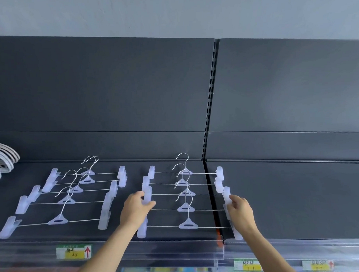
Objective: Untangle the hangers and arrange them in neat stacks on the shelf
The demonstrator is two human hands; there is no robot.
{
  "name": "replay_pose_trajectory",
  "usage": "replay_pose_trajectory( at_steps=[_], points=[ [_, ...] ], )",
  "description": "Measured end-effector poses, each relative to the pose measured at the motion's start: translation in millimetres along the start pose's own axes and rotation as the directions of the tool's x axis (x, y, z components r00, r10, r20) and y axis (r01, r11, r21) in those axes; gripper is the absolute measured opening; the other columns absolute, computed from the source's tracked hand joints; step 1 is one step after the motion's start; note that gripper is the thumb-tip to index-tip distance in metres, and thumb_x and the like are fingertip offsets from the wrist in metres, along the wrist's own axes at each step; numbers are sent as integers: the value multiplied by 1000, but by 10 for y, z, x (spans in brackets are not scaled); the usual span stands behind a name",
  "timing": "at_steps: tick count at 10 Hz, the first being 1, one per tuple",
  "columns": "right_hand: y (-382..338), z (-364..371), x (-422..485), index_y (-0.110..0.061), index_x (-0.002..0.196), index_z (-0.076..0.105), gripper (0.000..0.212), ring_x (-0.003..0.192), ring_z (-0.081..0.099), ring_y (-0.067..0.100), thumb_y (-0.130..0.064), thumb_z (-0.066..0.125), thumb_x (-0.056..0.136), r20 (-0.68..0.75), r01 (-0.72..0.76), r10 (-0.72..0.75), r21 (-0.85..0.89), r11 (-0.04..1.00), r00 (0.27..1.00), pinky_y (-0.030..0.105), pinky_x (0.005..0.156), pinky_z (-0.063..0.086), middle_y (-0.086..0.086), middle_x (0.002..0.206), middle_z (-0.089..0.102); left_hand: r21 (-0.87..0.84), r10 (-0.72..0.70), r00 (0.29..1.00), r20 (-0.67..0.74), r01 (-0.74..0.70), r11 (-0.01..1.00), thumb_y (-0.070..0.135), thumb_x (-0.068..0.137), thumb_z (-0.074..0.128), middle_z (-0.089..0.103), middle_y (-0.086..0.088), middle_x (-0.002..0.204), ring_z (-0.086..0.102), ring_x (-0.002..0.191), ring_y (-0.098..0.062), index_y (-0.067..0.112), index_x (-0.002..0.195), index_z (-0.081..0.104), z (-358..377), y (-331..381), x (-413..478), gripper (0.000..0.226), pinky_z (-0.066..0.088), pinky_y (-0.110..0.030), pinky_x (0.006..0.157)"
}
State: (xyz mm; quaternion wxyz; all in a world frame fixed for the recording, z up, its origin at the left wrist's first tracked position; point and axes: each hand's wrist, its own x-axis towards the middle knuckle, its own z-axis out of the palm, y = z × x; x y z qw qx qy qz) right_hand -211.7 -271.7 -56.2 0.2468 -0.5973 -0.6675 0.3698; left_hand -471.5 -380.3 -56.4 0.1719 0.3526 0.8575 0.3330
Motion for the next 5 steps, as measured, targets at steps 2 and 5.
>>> replay_pose_trajectory(
  at_steps=[2,5],
  points=[
    [-233,-369,-108,-17,98,60,18,89,46,26,-8,48,89,-21,101,-100,27,995,995,20,62,39,10,102,50,-3,76,992,-104,-77,997,29,84,59,56,-13,96,52,86,-28,7,96,57,-297,240,-67,25,39,-32,69],
    [-1269,-1663,-647,-27,114,60,36,84,58,-17,-42,61,81,-313,579,-503,230,783,805,1,77,43,-27,93,67,-372,324,837,-442,-500,782,35,79,62,64,12,96,57,82,9,36,94,61,-1604,1142,-750,15,44,-9,73]
  ],
)
